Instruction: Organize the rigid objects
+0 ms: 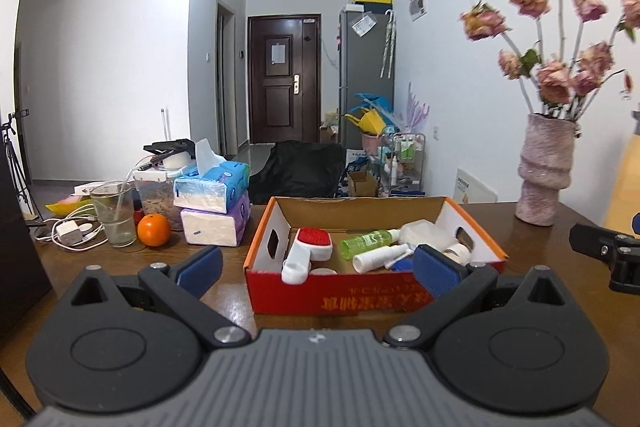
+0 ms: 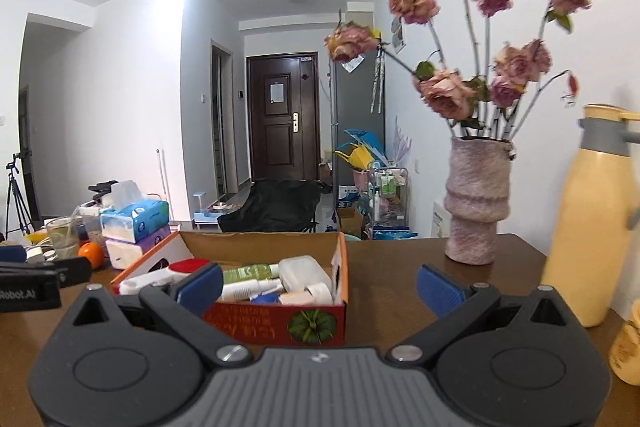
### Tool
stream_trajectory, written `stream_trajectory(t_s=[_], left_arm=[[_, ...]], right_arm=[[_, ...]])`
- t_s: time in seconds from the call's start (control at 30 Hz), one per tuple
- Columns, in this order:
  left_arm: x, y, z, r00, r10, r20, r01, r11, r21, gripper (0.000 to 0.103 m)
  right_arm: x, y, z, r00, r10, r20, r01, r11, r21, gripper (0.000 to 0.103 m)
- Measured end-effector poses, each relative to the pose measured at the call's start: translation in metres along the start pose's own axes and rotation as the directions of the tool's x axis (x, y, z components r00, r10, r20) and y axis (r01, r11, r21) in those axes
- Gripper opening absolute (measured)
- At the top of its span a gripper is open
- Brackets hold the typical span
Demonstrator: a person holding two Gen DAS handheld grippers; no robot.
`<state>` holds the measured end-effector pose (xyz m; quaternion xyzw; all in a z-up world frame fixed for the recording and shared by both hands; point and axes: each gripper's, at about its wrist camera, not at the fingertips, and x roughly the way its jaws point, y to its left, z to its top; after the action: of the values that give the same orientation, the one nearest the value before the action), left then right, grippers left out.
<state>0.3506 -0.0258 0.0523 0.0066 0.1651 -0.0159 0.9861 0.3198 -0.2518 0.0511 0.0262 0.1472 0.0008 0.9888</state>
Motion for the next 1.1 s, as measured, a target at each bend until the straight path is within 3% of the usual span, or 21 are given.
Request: stream_trajectory(t_s=[0.33,0.7,1.1], left_arm=[[-0.099,0.005,-0.028,0.999,-0.034,0.010,0.034,0.999,0.016,0.103],[-0.195,0.019,-0.068,0.999,-0.045,0.018,0.045,0.999,0.013,0.103],[-0.244,0.026,-0.093,0.998,-0.053,0.031,0.053,0.999,0.008,0.103]], right_arm=[[-0.105,-0.004,-0.019,1.000,-0.018,0.008,0.018,1.000,0.017,0.103],[-0.203,0.018,-0.052,1.000,-0.011,0.008,0.011,0.999,-0.035,0.103],[-0.258,0.031,-0.070,1.000,0.009,0.022,-0.008,0.997,-0.075,0.103]])
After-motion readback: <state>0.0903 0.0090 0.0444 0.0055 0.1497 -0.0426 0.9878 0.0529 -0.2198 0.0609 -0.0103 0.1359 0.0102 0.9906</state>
